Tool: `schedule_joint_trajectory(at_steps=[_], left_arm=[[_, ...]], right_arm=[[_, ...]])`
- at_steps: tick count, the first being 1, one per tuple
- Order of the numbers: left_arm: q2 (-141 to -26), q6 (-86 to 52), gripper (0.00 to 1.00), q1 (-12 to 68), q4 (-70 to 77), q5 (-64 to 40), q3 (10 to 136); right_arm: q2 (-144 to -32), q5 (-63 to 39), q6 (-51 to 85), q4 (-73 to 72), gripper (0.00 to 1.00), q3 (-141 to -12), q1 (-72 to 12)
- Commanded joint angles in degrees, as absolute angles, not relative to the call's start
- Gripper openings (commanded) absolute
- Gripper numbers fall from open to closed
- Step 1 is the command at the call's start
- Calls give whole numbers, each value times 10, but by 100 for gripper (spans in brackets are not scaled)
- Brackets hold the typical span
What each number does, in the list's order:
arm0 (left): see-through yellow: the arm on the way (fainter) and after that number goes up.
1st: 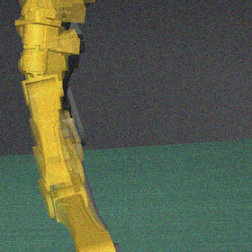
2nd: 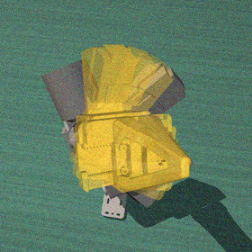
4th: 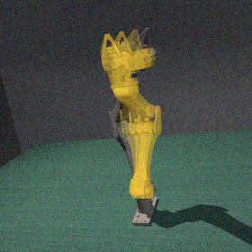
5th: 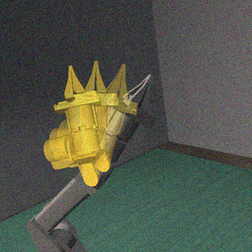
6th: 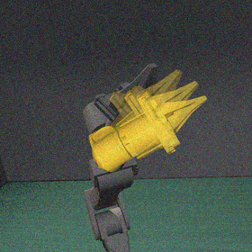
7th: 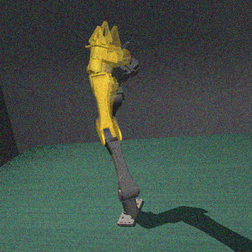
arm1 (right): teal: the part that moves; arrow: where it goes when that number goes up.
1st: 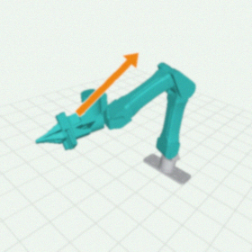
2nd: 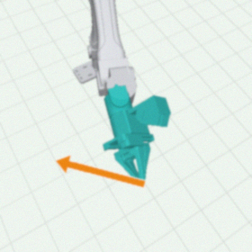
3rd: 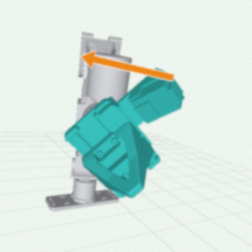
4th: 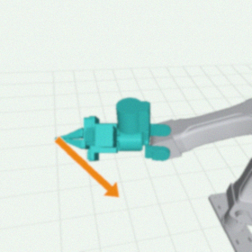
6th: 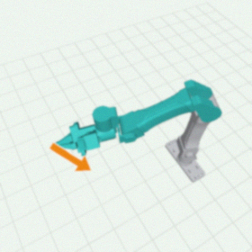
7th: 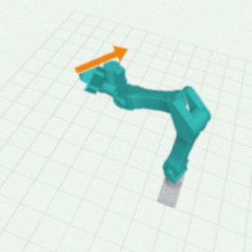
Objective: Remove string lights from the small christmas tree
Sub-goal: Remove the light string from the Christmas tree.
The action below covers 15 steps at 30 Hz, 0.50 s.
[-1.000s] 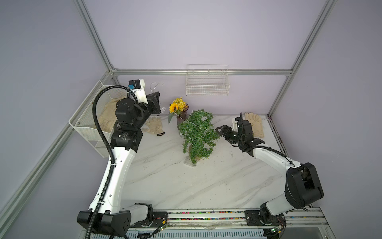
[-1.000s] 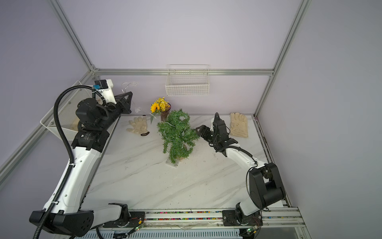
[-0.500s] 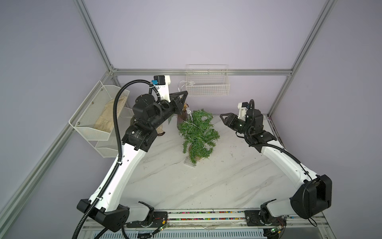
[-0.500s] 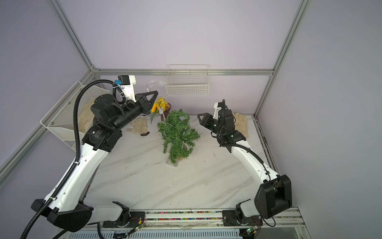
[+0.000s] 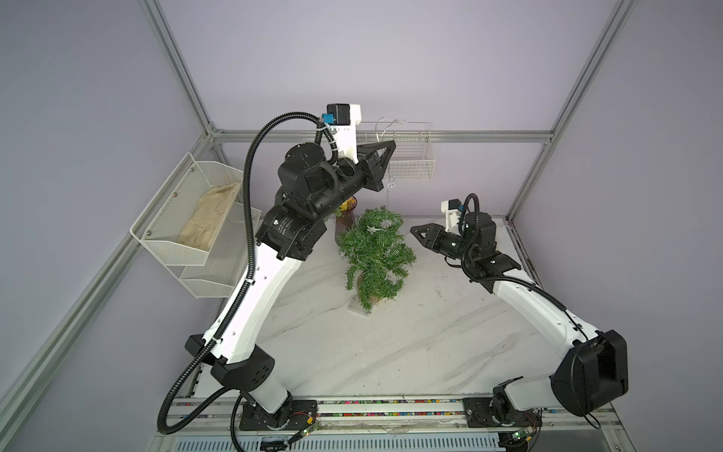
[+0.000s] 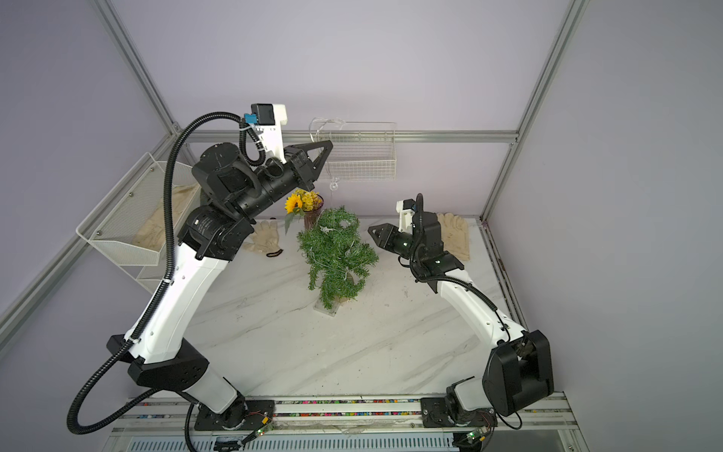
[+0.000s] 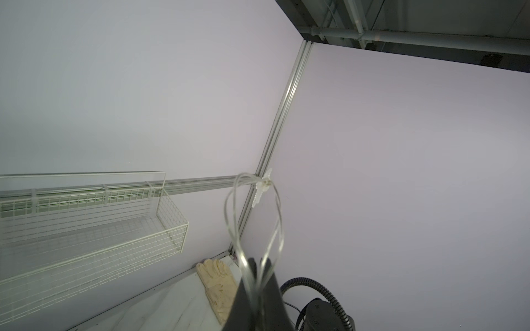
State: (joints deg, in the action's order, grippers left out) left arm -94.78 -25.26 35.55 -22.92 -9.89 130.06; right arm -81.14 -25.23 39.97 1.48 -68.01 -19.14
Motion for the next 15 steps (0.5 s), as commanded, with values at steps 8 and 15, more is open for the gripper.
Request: schedule_joint_trajectory(at_steps=[8, 15], left_arm=[[-979, -246, 0, 387, -237, -98, 1369], [-988, -241, 0, 397, -235, -92, 1364]], right_arm=[[-788, -297, 365, -37, 34, -648, -194], [-730, -316, 347, -194, 31, -524, -218]])
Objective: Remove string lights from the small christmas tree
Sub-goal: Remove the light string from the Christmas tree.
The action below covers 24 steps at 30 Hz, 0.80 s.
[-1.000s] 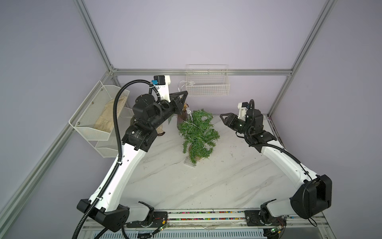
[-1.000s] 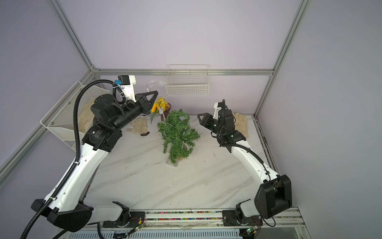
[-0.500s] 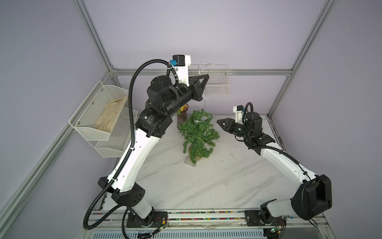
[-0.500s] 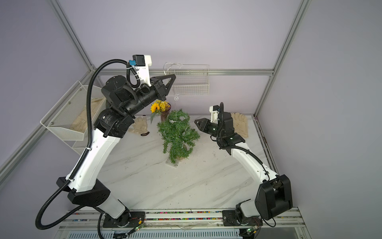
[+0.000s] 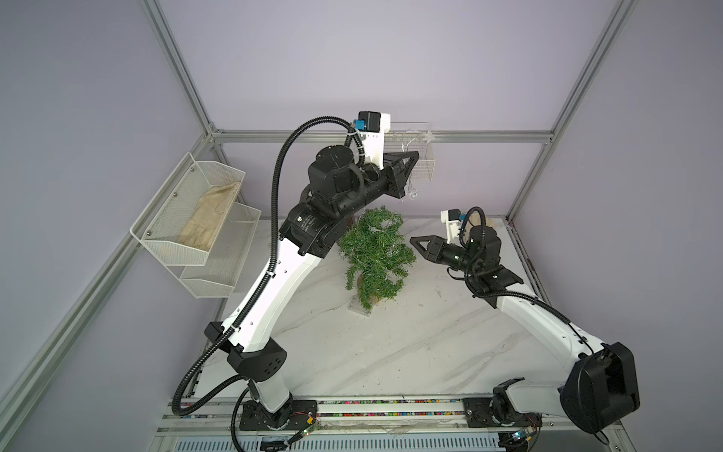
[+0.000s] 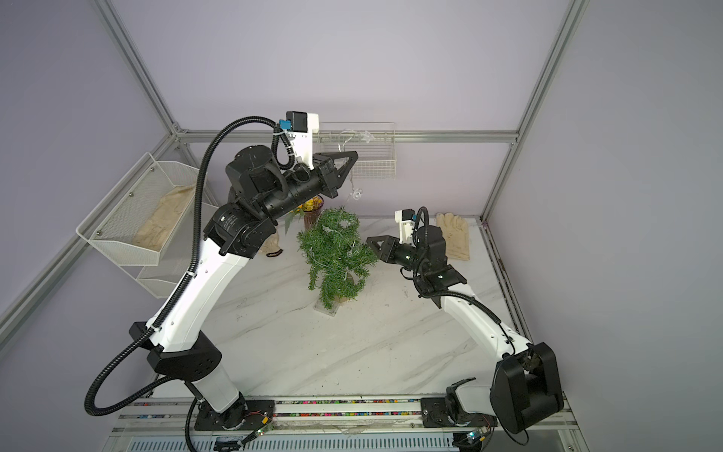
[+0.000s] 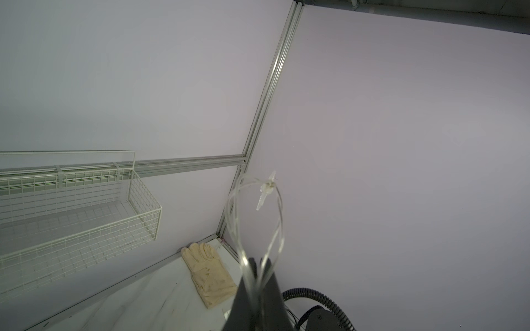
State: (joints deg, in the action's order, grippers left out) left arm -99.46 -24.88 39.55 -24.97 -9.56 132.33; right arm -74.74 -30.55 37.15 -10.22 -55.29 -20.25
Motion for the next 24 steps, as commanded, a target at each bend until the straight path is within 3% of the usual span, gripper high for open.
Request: schedule_joint_trajectory(at_steps=[1, 8, 24], left_arm=[[-988, -240, 0, 397, -235, -90, 1362], [-979, -226, 0, 397, -236, -73, 1348], [-972, -215, 0, 397, -243, -65, 1347]], right_arm=[[-725, -310, 339, -212, 32, -512, -228], [-731, -245, 302, -277, 35, -469, -287], [-768, -163, 258, -221, 35, -506, -292]])
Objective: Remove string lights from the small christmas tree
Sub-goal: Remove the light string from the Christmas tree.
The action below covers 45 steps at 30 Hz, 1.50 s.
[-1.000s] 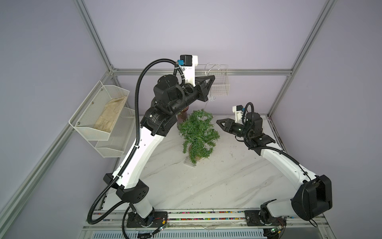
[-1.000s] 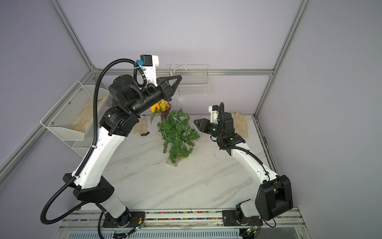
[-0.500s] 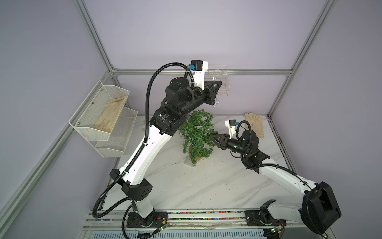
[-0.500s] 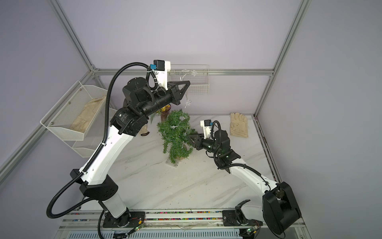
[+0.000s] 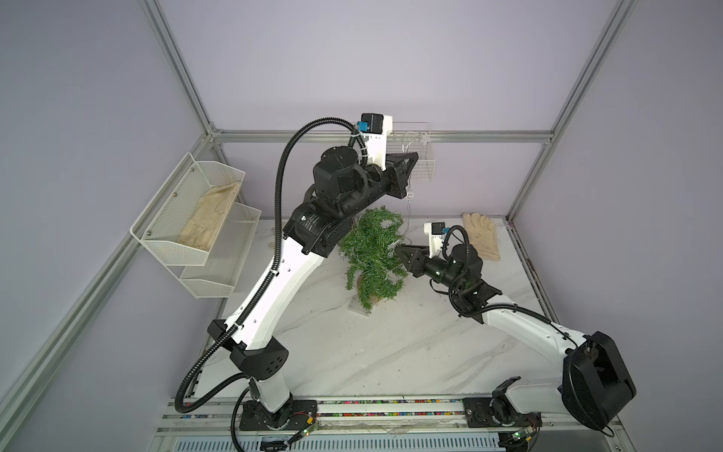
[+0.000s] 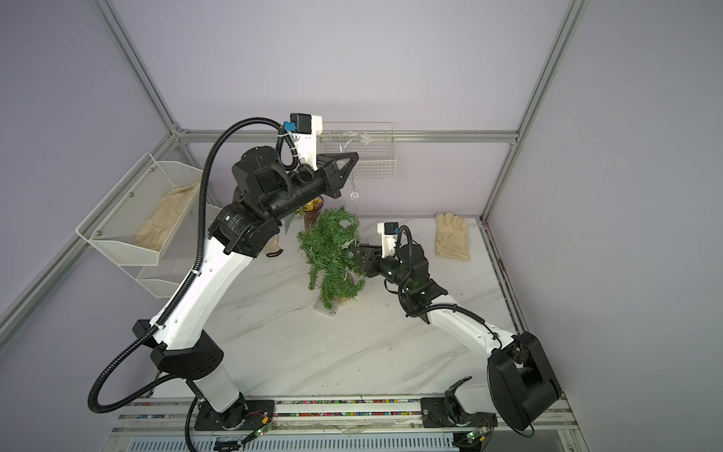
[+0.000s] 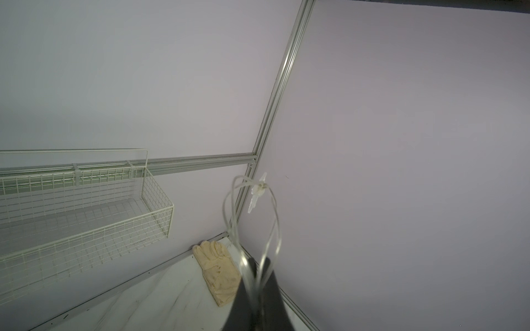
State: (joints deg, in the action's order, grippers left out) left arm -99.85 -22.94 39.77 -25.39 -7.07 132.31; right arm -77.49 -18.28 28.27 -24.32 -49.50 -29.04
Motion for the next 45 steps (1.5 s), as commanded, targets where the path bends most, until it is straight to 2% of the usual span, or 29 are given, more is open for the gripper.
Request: schedule_joint_trajectory(at_steps=[1, 6, 18, 26, 31, 41, 45], left_arm=[[-972, -213, 0, 397, -243, -64, 1346], [-971, -211, 0, 397, -246, -63, 1345], [-963, -205, 0, 397, -246, -53, 1334], [-956, -203, 0, 397, -248, -49, 1325], [-958, -199, 0, 397, -249, -47, 1325], [-970, -197, 0, 397, -249, -50, 1330], [-975, -201, 0, 397, -248, -53, 1330]], right_arm=[[-766, -163, 255, -214, 35, -503, -292], [-752, -157, 256, -198, 37, -491, -292], [-727, -140, 254, -162, 52, -482, -289], [-776, -153, 246, -171, 54, -534, -286], [-805, -160, 246, -176, 45, -567, -286], [-805, -139, 242, -161, 2, -577, -286], [-788, -109, 236, -140, 0, -579, -275]])
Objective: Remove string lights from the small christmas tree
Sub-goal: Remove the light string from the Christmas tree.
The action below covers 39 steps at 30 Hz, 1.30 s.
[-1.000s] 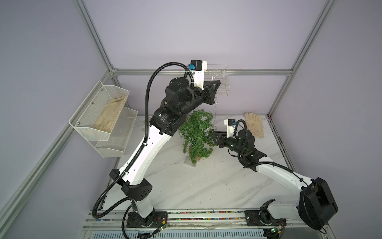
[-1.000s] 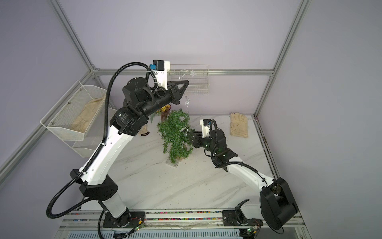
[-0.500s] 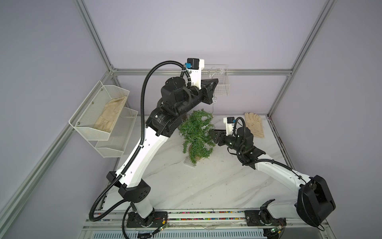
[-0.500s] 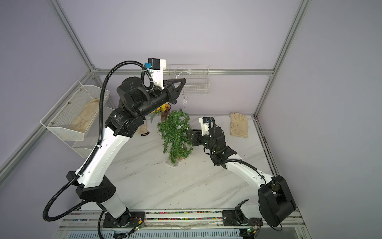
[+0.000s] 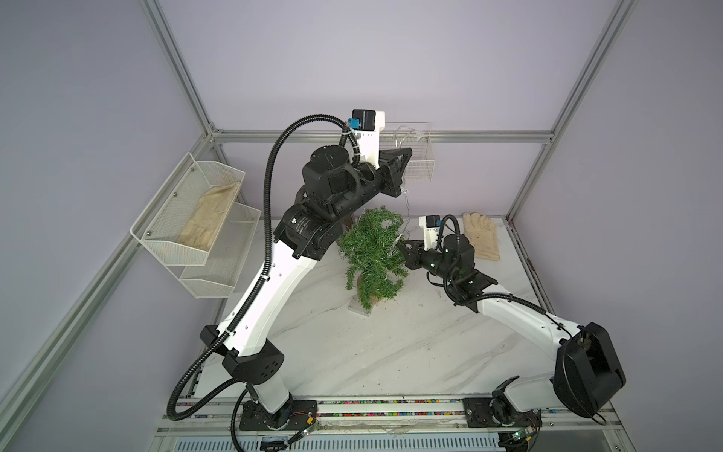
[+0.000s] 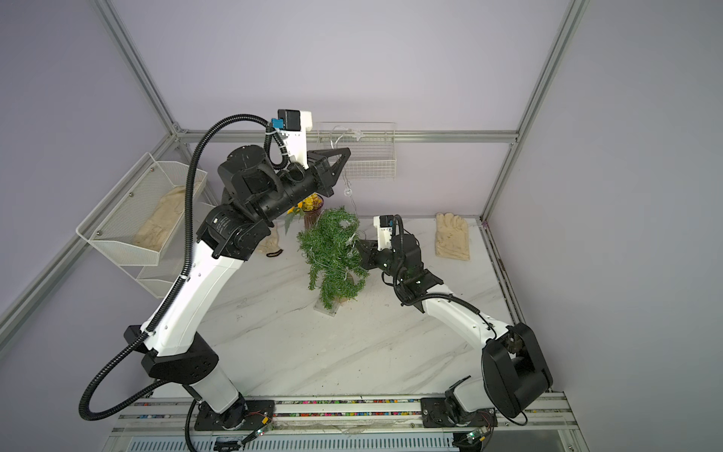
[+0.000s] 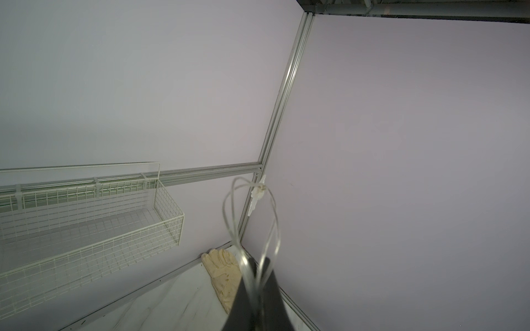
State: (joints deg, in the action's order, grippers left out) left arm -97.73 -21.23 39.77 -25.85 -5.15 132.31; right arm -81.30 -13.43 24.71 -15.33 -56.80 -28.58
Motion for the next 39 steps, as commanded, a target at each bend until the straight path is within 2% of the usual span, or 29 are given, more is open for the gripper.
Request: schedule_joint_trajectory(at_steps=[1, 8, 20, 30, 39], left_arm=[[-977, -204, 0, 397, -248, -56, 1330], [-999, -221, 0, 399, -244, -81, 1321], [-983, -189, 0, 375, -240, -38, 1282], [-944, -244, 0, 245, -199, -86, 1205], [-890, -206, 0, 125, -171, -147, 1083]], right_arm=[[-788, -107, 235, -133, 0, -584, -265], [-814, -138, 261, -113, 0, -647, -191], [-1018, -162, 321, -122, 0, -943, -187], [-1156, -223, 463, -217, 0, -1127, -222], [-1255, -258, 466, -170, 0, -1320, -296]])
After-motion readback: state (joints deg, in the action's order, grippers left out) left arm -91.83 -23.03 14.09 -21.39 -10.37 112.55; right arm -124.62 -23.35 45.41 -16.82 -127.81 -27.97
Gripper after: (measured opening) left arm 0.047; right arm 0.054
